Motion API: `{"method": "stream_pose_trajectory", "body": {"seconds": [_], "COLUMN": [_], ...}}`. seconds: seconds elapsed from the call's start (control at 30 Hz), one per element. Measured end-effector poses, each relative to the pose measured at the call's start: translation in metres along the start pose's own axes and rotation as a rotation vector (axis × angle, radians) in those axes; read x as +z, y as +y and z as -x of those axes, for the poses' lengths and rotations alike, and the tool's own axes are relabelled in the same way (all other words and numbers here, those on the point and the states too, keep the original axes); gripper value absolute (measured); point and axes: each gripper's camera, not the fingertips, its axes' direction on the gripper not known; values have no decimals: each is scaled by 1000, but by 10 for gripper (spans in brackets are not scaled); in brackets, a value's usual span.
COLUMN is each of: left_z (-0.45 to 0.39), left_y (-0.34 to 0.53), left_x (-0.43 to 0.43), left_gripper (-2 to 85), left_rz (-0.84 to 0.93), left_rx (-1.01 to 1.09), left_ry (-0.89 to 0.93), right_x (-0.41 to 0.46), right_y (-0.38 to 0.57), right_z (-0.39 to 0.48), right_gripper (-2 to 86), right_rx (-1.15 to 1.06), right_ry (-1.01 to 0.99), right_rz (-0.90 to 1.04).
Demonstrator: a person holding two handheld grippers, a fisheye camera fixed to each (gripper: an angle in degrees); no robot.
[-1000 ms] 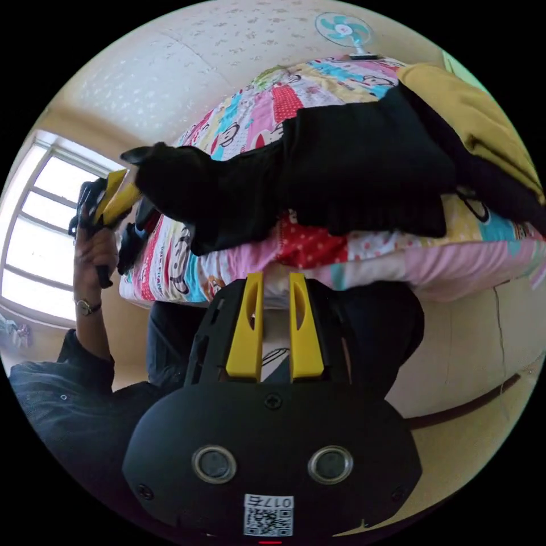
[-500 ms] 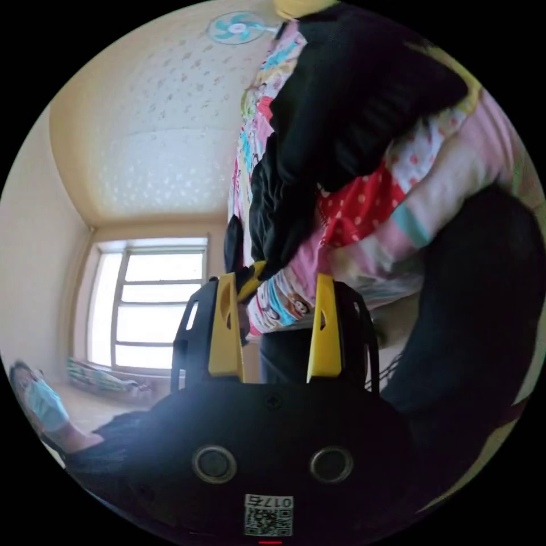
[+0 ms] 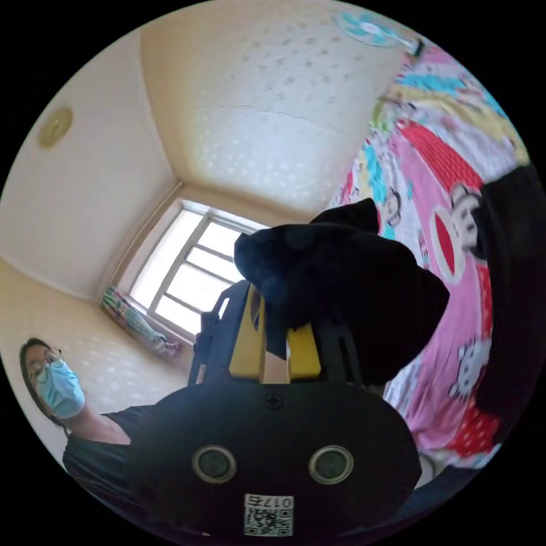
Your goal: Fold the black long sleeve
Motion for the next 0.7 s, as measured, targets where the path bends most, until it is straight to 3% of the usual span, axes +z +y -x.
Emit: {"method": "stream_pose_trajectory", "body": {"seconds": [0.2,0.4,0.47,0.6,0.7], "left_z": [-63,-13,25,140,195], "left_y": [-67,-15,30,129,169], "left_x": [48,152,162,93,-44], "left_gripper": [47,93,97,102,109], "left_rz": [25,250,312,336,56], "left_rx": [219,152,102,-199,-433], "left_ry": [64,-28,-144,-514,-596], "right_x": [-71,-146,-164,-167,-140], "right_y": [-43,68,144,252,287], "right_z": [74,-6,-70,-137,-157], "right_gripper": [22,91,107,99,96], "right_rx": [-274,-134,75,304,362], "right_ry": [91,568,822,967,982], "right_rz": [-124,-218,-165,-70,-36]}}
